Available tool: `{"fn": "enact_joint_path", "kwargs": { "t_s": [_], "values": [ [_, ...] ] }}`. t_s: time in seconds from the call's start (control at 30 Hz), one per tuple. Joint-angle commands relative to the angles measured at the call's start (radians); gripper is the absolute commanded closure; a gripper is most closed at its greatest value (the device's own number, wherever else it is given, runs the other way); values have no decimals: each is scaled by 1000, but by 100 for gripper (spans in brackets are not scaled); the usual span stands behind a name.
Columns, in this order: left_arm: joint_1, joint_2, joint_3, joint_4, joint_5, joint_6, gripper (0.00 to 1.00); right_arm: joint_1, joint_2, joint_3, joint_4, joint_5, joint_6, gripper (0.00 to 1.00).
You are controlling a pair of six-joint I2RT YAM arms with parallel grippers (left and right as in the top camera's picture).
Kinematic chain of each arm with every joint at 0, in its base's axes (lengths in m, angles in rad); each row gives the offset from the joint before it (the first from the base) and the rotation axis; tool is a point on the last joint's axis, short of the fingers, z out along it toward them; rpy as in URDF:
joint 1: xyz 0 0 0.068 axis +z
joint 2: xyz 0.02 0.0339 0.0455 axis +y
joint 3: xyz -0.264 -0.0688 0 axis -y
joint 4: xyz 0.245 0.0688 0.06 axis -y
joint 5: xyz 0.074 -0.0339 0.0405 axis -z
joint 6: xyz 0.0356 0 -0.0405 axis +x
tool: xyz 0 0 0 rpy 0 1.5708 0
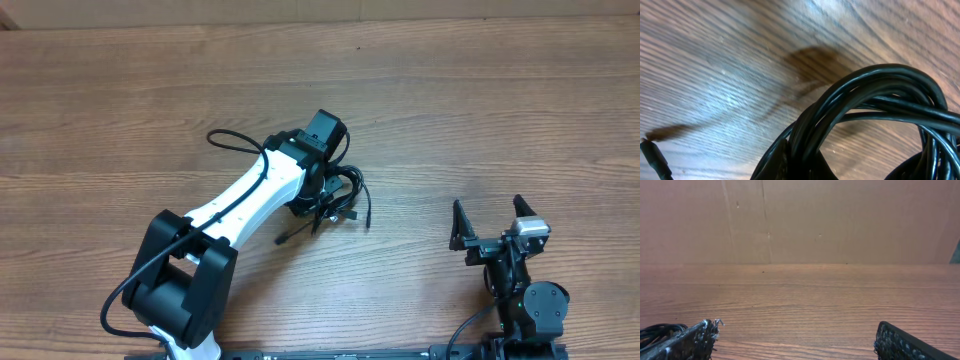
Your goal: Untangle cables
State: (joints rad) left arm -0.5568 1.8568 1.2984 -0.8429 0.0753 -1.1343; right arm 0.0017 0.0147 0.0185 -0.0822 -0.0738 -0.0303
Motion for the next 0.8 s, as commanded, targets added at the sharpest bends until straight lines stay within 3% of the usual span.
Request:
{"fn": "enact_joint_path", "kwargs": {
  "t_s": [0.0,0.33,0.77],
  "values": [
    [-5,-27,23,-3,111,-10,96,5,-8,-11,5,5,-4,0],
    [-5,-29,152,-39,85,190,96,5,-8,-11,5,5,-4,0],
    [-8,-28,146,-59,44,192,95,5,-8,-11,5,5,-4,0]
  ]
}}
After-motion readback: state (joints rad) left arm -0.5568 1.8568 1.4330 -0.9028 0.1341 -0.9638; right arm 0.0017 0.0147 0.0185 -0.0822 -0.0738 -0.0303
